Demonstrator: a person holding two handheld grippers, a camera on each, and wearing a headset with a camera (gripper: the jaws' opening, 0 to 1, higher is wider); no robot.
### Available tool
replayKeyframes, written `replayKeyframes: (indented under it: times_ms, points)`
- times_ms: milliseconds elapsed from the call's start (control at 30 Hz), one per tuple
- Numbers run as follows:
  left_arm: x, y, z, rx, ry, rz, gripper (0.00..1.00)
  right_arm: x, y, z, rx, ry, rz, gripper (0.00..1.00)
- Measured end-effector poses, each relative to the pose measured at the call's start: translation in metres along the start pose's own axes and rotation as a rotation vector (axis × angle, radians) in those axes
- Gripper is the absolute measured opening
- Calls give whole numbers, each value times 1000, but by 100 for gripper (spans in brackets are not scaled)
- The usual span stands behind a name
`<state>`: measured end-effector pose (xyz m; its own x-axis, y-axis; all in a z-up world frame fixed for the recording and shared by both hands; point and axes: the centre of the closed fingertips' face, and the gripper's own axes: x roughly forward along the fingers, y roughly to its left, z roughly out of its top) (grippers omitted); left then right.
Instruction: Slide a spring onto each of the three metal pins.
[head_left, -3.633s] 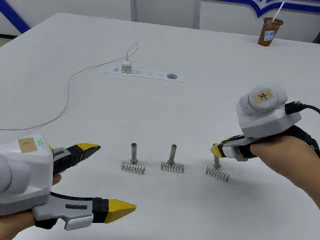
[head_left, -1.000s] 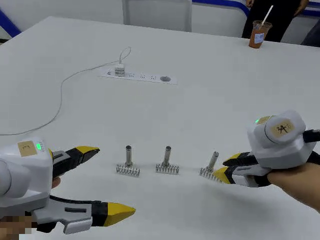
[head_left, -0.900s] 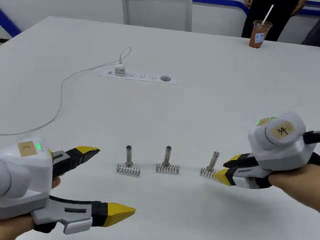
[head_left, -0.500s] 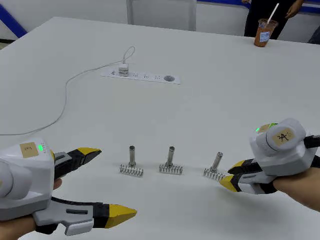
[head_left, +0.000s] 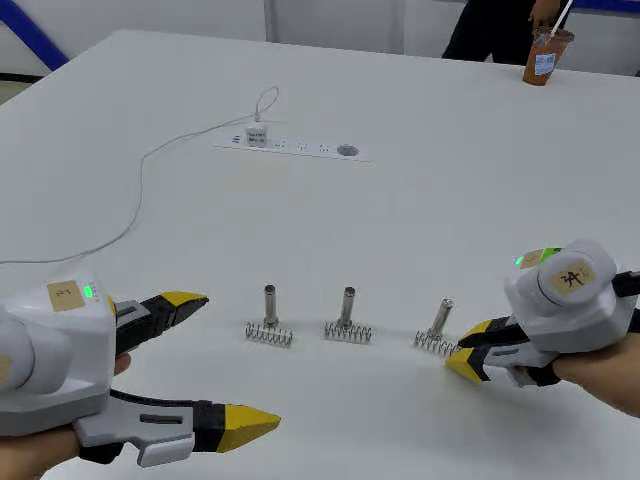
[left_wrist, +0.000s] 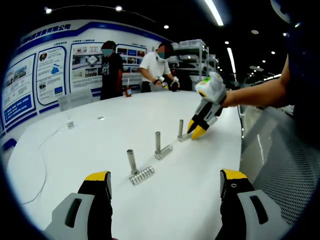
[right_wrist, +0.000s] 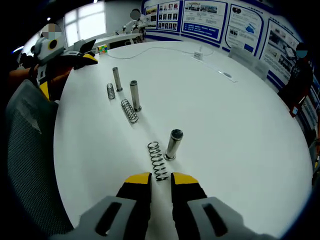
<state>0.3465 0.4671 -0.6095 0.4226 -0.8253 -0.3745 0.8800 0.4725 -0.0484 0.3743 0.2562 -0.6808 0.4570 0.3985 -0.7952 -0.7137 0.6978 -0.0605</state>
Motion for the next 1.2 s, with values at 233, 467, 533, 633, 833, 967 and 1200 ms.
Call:
replayKeyframes:
  times_ms: [233, 467, 533, 633, 833, 967, 1200]
  points:
    - [0, 1, 0, -3, 0, 7, 92, 3, -1, -1, -15, -5, 10, 15]
    - [1, -1, 0, -5, -3, 1, 91, -2, 1, 2, -33, -3, 8, 12]
    - [1, -1, 0, -5, -4, -1, 91, -5, 1, 4, -33, -3, 8, 12]
    - [1, -1, 0, -5, -7, -3, 91, -9, 2, 7, -38, -1, 4, 12]
    - [1, -2, 0, -4, -11, -7, 91, -15, 3, 14, -36, -3, -2, 12]
    - [0, -1, -1, -5, -14, -7, 91, -19, 4, 17, -46, 3, -3, 12]
    - [-1, -2, 0, -8, -20, -6, 91, -25, 4, 20, -50, 22, 1, 12]
